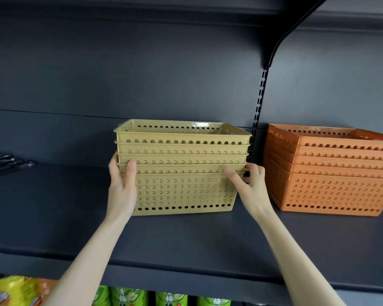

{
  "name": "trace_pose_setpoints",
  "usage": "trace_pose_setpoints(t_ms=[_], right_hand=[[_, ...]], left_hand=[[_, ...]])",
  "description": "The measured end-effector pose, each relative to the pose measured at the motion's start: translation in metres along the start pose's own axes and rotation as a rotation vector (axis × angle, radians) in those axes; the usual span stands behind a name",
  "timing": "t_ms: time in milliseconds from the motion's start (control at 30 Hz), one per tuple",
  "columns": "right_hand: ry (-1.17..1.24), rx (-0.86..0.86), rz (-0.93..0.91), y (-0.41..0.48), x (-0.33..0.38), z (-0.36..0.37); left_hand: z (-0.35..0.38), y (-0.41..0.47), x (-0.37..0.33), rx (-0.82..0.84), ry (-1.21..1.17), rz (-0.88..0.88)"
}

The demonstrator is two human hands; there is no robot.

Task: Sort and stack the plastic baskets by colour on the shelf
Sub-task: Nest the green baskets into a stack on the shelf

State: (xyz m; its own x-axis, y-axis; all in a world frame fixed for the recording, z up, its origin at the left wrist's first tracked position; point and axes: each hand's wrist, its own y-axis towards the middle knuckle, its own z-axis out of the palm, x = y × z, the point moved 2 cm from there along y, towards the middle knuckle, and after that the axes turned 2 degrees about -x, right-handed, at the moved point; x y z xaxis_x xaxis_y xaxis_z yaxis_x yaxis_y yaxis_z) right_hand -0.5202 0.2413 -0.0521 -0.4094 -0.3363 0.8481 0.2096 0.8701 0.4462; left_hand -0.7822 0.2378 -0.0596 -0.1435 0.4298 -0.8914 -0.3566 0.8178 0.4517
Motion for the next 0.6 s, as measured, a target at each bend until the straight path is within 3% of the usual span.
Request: trace_pose_setpoints(t_ms=[200,300,467,600], right_hand=[[0.189,-0.003,0.093,-0.021,0.016,-0.004],[0.219,-0.059,0.068,-0.036,0.013,-0.008],[0.318,-0.005,-0.011,-0.052,0.016,-0.006],[0.305,-0.086,-0.072,-0.07,0.021,-0.011]], left_hand=[[-0.012,-0.007,-0.003,0.057,-0.145,-0.031],[-0.024,-0.016,-0.002,0.044,-0.155,-0.019],[-0.027,-0.026,0.005,0.062,-0.158,-0.08],[-0.029,-0.049,-0.007,-0.043,-0.146,0.017]])
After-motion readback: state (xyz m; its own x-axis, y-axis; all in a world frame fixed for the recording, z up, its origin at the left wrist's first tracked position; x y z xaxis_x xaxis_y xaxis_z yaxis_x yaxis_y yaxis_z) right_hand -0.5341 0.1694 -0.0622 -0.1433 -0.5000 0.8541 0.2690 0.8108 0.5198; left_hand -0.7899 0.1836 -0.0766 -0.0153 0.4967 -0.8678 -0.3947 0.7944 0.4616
